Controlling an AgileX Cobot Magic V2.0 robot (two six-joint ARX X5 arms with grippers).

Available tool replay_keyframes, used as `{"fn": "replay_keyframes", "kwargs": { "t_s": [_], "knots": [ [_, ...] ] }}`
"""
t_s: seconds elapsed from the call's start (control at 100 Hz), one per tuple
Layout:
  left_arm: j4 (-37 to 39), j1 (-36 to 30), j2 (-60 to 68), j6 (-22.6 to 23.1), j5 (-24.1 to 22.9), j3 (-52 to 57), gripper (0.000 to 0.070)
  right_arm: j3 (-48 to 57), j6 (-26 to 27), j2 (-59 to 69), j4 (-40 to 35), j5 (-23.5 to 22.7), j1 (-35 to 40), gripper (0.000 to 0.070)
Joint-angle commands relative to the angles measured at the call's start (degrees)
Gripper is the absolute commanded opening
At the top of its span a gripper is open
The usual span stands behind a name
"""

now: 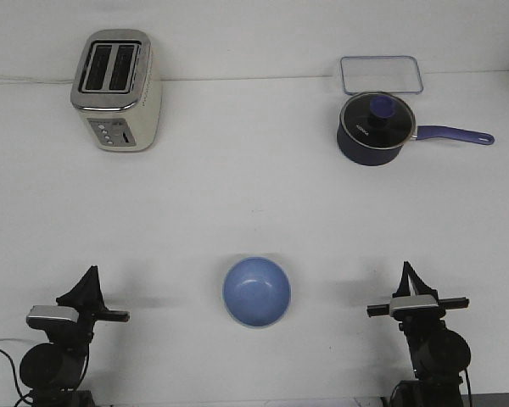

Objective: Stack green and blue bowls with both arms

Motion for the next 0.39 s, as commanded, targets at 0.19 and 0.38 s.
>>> {"fn": "replay_keyframes", "kwargs": {
  "t_s": [0.19, 0.38],
  "knots": [
    [0.5, -0.1, -0.1, 0.7, 0.0, -1.1, 0.0015, -0.1, -0.7, -0.1, 1.9, 0.0, 0.0, 0.0],
    [0.5, -0.1, -0.1, 0.7, 0.0, -1.1, 0.0015, -0.1, -0.7, -0.1, 1.9, 0.0, 0.0, 0.0]
  ]
}}
